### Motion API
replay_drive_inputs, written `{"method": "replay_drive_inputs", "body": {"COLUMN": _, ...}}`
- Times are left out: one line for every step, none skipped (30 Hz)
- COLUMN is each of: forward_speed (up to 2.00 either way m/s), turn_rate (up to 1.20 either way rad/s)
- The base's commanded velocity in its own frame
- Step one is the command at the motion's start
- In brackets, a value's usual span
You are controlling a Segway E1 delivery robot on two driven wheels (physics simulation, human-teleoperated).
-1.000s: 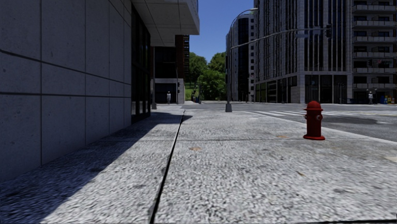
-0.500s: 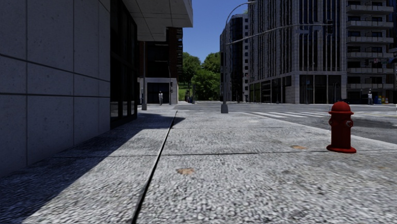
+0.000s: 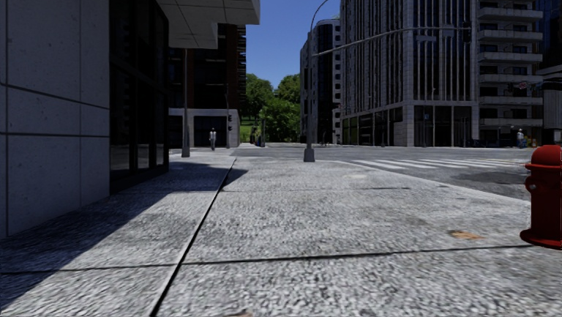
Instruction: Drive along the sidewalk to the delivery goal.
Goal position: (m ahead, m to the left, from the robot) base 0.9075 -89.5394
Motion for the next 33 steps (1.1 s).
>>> {"method": "replay_drive_inputs", "body": {"forward_speed": 2.00, "turn_rate": -0.23}}
{"method": "replay_drive_inputs", "body": {"forward_speed": 2.00, "turn_rate": -0.23}}
{"method": "replay_drive_inputs", "body": {"forward_speed": 2.00, "turn_rate": -0.23}}
{"method": "replay_drive_inputs", "body": {"forward_speed": 2.00, "turn_rate": -0.23}}
{"method": "replay_drive_inputs", "body": {"forward_speed": 2.00, "turn_rate": -0.23}}
{"method": "replay_drive_inputs", "body": {"forward_speed": 2.00, "turn_rate": -0.23}}
{"method": "replay_drive_inputs", "body": {"forward_speed": 2.00, "turn_rate": -0.23}}
{"method": "replay_drive_inputs", "body": {"forward_speed": 2.00, "turn_rate": -0.23}}
{"method": "replay_drive_inputs", "body": {"forward_speed": 2.00, "turn_rate": -0.23}}
{"method": "replay_drive_inputs", "body": {"forward_speed": 2.00, "turn_rate": -0.23}}
{"method": "replay_drive_inputs", "body": {"forward_speed": 2.00, "turn_rate": -0.23}}
{"method": "replay_drive_inputs", "body": {"forward_speed": 2.00, "turn_rate": -0.23}}
{"method": "replay_drive_inputs", "body": {"forward_speed": 2.00, "turn_rate": -0.23}}
{"method": "replay_drive_inputs", "body": {"forward_speed": 2.00, "turn_rate": -0.23}}
{"method": "replay_drive_inputs", "body": {"forward_speed": 2.00, "turn_rate": -0.23}}
{"method": "replay_drive_inputs", "body": {"forward_speed": 2.00, "turn_rate": -0.23}}
{"method": "replay_drive_inputs", "body": {"forward_speed": 2.00, "turn_rate": -0.23}}
{"method": "replay_drive_inputs", "body": {"forward_speed": 2.00, "turn_rate": -0.23}}
{"method": "replay_drive_inputs", "body": {"forward_speed": 2.00, "turn_rate": -0.23}}
{"method": "replay_drive_inputs", "body": {"forward_speed": 2.00, "turn_rate": -0.23}}
{"method": "replay_drive_inputs", "body": {"forward_speed": 2.00, "turn_rate": -0.23}}
{"method": "replay_drive_inputs", "body": {"forward_speed": 2.00, "turn_rate": -0.23}}
{"method": "replay_drive_inputs", "body": {"forward_speed": 2.00, "turn_rate": -0.14}}
{"method": "replay_drive_inputs", "body": {"forward_speed": 2.00, "turn_rate": 0.00}}
{"method": "replay_drive_inputs", "body": {"forward_speed": 2.00, "turn_rate": 0.00}}
{"method": "replay_drive_inputs", "body": {"forward_speed": 2.00, "turn_rate": 0.00}}
{"method": "replay_drive_inputs", "body": {"forward_speed": 2.00, "turn_rate": 0.00}}
{"method": "replay_drive_inputs", "body": {"forward_speed": 2.00, "turn_rate": 0.00}}
{"method": "replay_drive_inputs", "body": {"forward_speed": 2.00, "turn_rate": 0.00}}
{"method": "replay_drive_inputs", "body": {"forward_speed": 2.00, "turn_rate": 0.00}}
{"method": "replay_drive_inputs", "body": {"forward_speed": 2.00, "turn_rate": 0.00}}
{"method": "replay_drive_inputs", "body": {"forward_speed": 2.00, "turn_rate": 0.00}}
{"method": "replay_drive_inputs", "body": {"forward_speed": 2.00, "turn_rate": 0.00}}
